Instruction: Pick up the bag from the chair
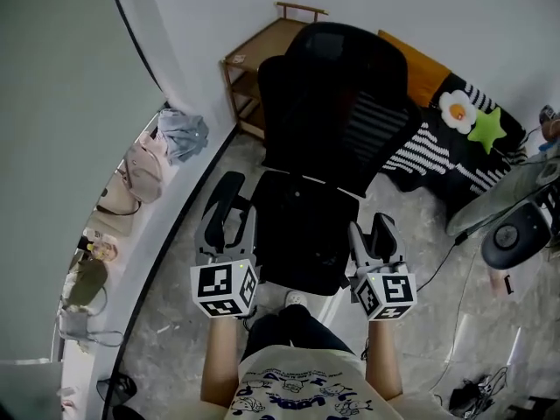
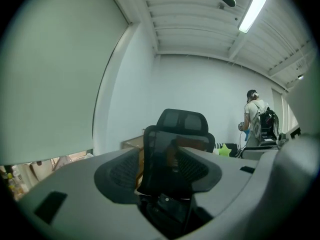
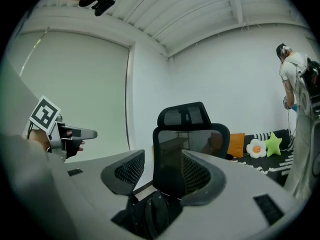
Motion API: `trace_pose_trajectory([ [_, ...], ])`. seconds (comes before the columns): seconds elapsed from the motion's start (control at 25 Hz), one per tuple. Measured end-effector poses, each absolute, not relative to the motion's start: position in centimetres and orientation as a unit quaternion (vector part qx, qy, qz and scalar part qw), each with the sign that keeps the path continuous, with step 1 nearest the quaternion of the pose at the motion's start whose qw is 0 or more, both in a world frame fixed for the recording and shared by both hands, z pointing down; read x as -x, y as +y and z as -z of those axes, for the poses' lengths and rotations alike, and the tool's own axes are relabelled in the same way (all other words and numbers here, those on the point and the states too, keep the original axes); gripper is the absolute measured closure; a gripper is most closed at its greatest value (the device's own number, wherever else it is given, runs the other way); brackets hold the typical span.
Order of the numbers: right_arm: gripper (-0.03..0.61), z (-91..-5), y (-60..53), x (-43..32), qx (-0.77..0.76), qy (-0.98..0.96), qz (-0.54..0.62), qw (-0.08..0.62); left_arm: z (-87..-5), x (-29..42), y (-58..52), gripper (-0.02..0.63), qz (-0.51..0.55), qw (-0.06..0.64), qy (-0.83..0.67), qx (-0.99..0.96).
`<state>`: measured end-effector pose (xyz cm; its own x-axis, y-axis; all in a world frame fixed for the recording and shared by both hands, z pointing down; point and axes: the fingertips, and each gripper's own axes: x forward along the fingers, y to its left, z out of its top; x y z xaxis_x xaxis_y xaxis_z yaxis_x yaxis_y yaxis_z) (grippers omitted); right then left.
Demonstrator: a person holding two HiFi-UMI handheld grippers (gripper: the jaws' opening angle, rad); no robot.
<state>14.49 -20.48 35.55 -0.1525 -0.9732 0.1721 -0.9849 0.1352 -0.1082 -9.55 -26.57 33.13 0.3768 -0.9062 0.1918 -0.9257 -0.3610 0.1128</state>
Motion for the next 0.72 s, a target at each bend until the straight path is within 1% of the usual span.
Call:
trace_pose_trajectory([
  [0.2,0.348,-38.6,-22.2,-16.1,-0.646,-0.752,-0.125,0.036,-36.4,6.8,-29.4,0.377,-0.078,0.118,-0.535,-0.833],
  [0.4,0.34,-41.8,-23.6,-16.2,-0.644,-0.75,-0.147,0.046,-40.0,5.6,-31.8,0.377,-0.1,0.14,-0.515,-0.84],
  [0.52,0.319,-44.4,-24.4,-16.4,-0.649,-0.739,-0.169,0.06,-42.2,4.9,-33.2,0.377,-0.119,0.147,-0.498,-0.846],
  [0.72,0.31,-48.7,-25.6,-15.8,-0.649,-0.73,-0.202,0.067,-46.3,4.3,-35.9,0.377,-0.146,0.163,-0.465,-0.858],
])
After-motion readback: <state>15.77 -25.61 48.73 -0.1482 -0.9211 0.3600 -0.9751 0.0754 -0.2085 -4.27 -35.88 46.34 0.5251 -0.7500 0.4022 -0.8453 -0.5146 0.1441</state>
